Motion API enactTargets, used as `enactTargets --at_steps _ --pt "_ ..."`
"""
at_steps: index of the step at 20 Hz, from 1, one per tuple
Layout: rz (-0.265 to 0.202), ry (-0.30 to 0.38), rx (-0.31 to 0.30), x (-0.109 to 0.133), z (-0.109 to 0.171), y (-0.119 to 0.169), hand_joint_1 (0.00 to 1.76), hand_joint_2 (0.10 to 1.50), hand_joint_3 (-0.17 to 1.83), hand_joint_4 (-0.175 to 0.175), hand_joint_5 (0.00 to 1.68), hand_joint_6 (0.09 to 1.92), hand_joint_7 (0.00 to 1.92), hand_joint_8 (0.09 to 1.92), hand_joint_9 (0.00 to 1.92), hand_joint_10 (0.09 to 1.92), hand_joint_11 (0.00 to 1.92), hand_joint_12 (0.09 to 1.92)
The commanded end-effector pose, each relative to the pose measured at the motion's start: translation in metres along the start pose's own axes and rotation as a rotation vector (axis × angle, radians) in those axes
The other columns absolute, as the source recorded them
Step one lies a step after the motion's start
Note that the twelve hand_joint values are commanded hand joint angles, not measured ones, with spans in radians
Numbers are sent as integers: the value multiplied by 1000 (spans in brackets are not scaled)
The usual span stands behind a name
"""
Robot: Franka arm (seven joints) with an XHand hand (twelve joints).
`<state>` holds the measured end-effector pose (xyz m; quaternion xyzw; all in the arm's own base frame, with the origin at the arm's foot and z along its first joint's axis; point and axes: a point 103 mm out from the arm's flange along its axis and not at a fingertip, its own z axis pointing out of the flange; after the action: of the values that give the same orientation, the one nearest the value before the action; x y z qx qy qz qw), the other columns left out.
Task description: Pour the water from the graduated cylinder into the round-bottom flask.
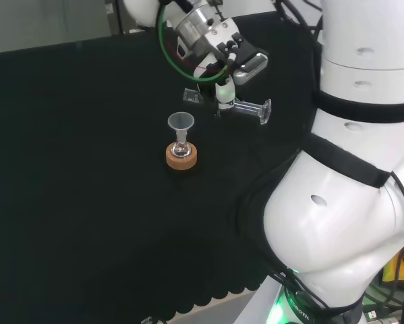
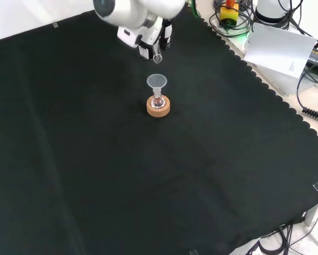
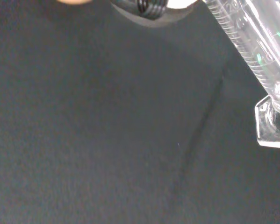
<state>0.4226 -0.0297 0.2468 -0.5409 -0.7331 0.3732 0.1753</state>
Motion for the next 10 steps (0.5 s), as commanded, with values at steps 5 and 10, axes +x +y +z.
enactTargets --at_steps 5,10 --pt "-139 227 -242 -22 6 -8 1362 1142 -4 -158 985 719 923 1144 1472 87 1249 662" --pt "-187 293 -328 -32 10 -3 1362 1142 -4 -157 986 720 923 1144 1472 87 1246 661"
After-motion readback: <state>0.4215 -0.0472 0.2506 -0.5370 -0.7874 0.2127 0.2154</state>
